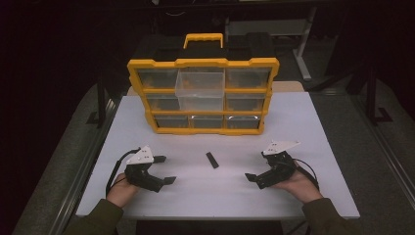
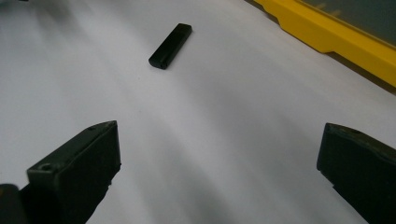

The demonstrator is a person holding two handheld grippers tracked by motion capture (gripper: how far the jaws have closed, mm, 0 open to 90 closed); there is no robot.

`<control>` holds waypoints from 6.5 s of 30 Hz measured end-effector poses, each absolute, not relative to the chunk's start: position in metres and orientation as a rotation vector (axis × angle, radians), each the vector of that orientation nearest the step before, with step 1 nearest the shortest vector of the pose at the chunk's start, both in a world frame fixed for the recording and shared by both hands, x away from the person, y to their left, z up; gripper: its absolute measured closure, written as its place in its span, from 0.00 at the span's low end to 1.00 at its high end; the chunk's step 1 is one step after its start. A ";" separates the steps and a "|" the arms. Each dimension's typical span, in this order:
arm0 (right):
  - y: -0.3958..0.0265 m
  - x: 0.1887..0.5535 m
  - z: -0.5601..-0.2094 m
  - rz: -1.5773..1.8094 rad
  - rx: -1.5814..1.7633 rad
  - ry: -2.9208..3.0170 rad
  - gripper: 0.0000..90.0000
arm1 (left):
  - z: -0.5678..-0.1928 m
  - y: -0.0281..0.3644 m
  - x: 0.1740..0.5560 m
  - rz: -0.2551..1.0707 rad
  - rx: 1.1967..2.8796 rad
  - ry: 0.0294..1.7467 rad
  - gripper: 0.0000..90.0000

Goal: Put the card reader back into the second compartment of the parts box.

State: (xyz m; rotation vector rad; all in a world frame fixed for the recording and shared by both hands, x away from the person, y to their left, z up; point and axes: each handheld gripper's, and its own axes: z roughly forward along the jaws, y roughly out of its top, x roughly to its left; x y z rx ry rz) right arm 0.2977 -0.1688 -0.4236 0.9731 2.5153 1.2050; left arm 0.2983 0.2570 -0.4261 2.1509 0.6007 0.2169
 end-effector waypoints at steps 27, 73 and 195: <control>-0.152 0.312 -0.412 1.226 0.944 2.561 0.00 | -0.426 0.256 0.298 0.224 2.145 0.598 0.16; -0.117 0.335 -0.397 1.213 0.860 2.613 0.00 | -0.426 0.256 0.297 0.212 2.143 0.596 0.16; -0.041 0.367 -0.425 1.054 0.851 2.758 0.47 | -0.425 0.254 0.293 0.208 2.134 0.577 0.16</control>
